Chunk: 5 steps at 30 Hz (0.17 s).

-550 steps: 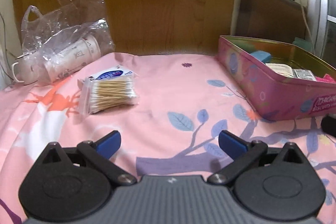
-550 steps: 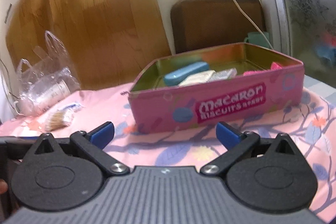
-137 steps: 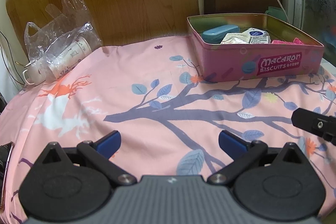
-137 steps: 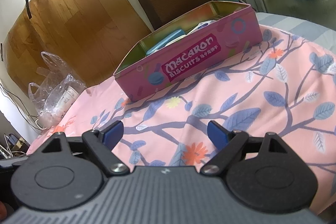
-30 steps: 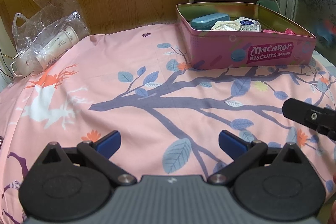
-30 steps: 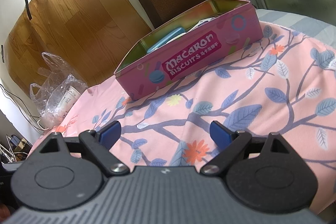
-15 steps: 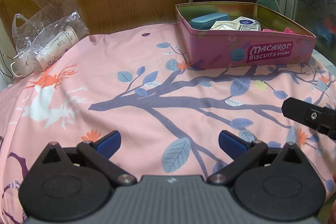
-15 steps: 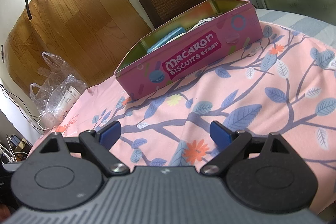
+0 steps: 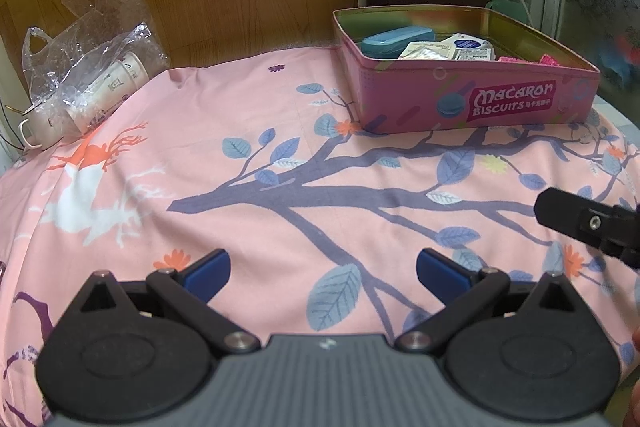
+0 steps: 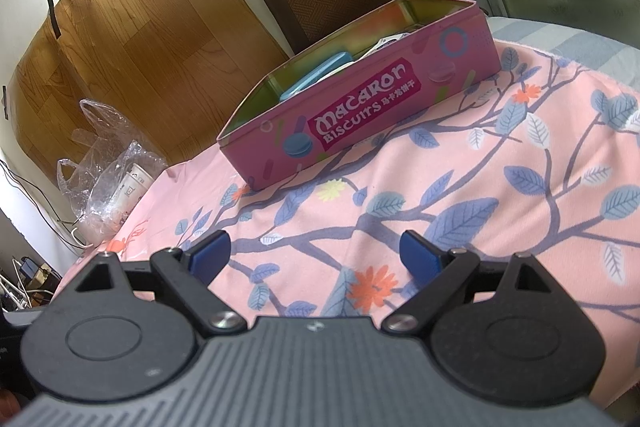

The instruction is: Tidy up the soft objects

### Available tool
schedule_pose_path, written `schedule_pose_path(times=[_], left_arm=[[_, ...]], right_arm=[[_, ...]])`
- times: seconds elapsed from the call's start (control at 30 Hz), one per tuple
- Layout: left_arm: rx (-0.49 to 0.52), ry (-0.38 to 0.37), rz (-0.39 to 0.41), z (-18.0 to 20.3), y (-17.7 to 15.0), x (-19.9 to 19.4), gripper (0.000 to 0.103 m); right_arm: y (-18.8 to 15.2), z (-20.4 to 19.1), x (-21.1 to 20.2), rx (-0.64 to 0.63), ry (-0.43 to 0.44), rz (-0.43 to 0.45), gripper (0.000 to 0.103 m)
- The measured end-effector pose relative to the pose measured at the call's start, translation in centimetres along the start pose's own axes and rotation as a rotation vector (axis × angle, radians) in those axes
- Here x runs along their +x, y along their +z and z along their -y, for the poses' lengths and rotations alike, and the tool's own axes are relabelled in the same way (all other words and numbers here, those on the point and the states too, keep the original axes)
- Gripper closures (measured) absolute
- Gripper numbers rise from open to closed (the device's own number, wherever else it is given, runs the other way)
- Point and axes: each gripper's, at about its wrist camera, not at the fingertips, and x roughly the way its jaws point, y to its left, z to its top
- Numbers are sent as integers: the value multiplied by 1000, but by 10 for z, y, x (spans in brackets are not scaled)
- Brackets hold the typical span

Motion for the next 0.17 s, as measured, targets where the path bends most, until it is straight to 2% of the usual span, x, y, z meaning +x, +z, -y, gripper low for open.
schedule_pose_path(times=[0.17], left_arm=[[5,-20,16,0,1,-3,0]], right_arm=[[-1,-3,-2,-23,-6,18,9]])
